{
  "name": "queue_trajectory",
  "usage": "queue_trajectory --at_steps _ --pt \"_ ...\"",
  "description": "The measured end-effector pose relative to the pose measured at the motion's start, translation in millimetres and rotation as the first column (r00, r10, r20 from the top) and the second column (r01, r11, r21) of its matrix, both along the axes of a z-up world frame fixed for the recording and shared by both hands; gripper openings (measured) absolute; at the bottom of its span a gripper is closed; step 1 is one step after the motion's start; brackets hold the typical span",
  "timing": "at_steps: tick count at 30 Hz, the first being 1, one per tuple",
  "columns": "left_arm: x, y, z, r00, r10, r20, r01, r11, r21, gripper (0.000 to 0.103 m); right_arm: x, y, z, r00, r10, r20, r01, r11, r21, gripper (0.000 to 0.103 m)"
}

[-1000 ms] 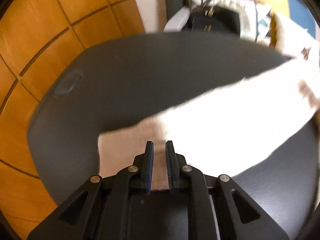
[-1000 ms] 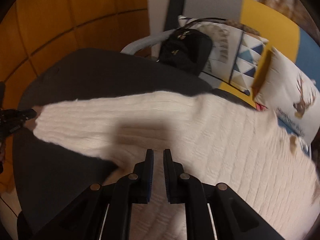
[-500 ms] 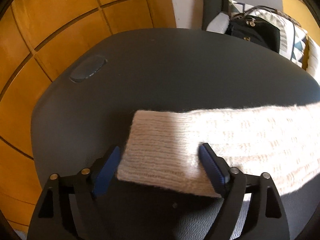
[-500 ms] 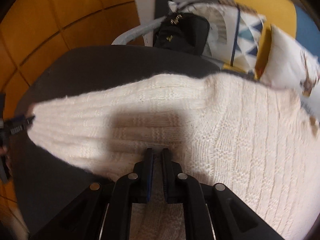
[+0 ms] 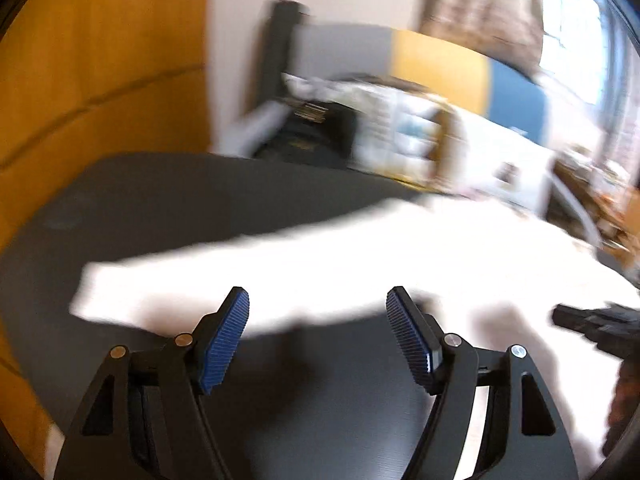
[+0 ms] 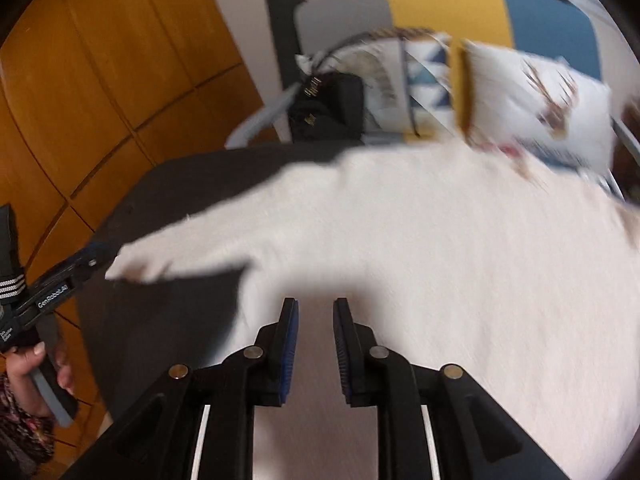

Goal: Fold clothes

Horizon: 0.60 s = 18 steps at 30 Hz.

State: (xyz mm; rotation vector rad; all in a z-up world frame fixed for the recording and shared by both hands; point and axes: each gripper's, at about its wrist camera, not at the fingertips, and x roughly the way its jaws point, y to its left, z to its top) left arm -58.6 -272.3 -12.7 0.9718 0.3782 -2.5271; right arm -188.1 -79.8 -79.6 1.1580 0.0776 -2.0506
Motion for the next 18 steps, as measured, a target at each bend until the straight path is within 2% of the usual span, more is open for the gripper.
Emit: queue_trajectory --at_steps 3,5,6,9,11,12,13,15,18 --pt "-17 52 -7 0.994 -0.109 0.022 0.108 0.992 0.063 0.074 16 49 0 0.999 -0.047 -0.007 0.047 0.997 0.059 0.017" --pt "-19 89 -28 0.988 -0.143 0.062 0.139 0.988 0.063 0.074 26 79 -2 0.996 -0.082 -0.026 0.085 0.991 0.108 0.017" --pt "4 112 -33 0.986 -0.149 0.078 0.145 0.988 0.063 0.074 30 95 -4 0.994 -0.103 -0.033 0.106 0.986 0.127 0.017" --pt "12 145 -61 0.975 -0.181 0.130 0.173 0.982 0.070 0.074 36 137 -9 0.989 -0.143 -0.033 0.146 0.976 0.164 0.017" --pt "11 154 -79 0.967 -0.177 0.182 0.174 0.984 0.036 0.074 37 155 -20 0.988 -0.153 -0.033 0.156 0.967 0.202 0.017" --pt "12 163 -84 0.967 -0.174 0.188 0.181 0.983 -0.021 0.075 36 161 -27 0.987 -0.155 -0.031 0.158 0.963 0.216 0.017" --pt "19 167 -86 0.970 -0.176 0.165 0.191 0.978 -0.084 0.079 34 165 -34 0.987 -0.160 -0.023 0.161 0.959 0.232 0.017" --pt "25 167 -90 0.973 -0.168 0.161 0.188 0.975 -0.120 0.081 35 175 -41 0.987 -0.160 -0.031 0.163 0.959 0.231 0.017" --pt "26 157 -92 0.975 -0.159 0.153 0.170 0.983 -0.067 0.085 39 189 -46 0.986 -0.154 -0.061 0.164 0.955 0.247 0.015"
